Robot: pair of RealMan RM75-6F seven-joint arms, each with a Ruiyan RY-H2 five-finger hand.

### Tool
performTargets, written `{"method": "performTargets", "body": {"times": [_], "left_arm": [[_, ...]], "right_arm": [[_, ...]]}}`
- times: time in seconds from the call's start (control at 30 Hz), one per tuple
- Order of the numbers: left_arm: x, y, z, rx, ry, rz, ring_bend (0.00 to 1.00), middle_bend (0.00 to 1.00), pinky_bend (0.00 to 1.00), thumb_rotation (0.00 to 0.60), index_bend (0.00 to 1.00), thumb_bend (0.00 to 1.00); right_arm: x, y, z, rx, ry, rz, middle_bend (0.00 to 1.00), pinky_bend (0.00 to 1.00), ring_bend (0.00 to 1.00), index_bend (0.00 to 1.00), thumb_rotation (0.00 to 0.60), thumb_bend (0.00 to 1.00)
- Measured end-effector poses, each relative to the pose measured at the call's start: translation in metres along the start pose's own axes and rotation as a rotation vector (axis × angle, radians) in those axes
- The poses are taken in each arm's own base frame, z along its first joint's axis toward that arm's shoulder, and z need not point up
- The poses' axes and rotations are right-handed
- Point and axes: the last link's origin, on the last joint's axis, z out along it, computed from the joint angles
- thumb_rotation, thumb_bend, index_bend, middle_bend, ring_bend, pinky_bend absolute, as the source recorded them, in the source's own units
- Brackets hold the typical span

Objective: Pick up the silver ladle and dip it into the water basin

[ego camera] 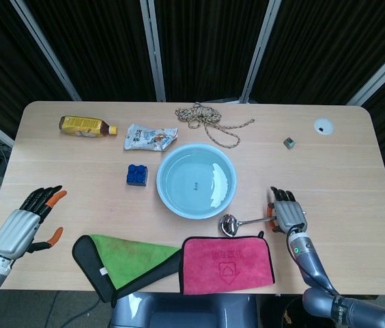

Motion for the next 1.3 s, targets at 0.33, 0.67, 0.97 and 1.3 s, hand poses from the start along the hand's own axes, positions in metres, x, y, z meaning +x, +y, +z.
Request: {"method": "performTargets", "body": {"times": [0.33,0.67,0.97,1.3], "left_arm": [[0.000,0.001,-0.002,-0.006,-0.002,0.002,0.00,0.00,0.00,0.500,0.00,0.45],[-0.003,0.001,-0.001,0.002,-0.018,0.017,0.00,0.00,0.00,0.498,0.00,0.45],[-0.006,0.003,0.000,0.011,-0.018,0.030,0.00,0.00,0.00,0.497,0.00,0.45],[-0.005,0.002,0.000,0.019,-0.014,0.022,0.00,0.00,0.00,0.497,0.00,0.45]], "right_arm": [[0.026,0.014,-0.010,-0.025,0.011,0.036,0.00,0.00,0.00,0.70,0.600,0.45],[0.069,0.040,-0.012,-0.051,0.022,0.100,0.01,0.00,0.00,0.70,0.600,0.45],[0.100,0.057,-0.013,-0.070,0.036,0.120,0.01,0.00,0.00,0.71,0.600,0.46],[0.125,0.044,-0.015,-0.057,0.038,0.062,0.01,0.00,0.00,0.71,0.600,0.46]]}}
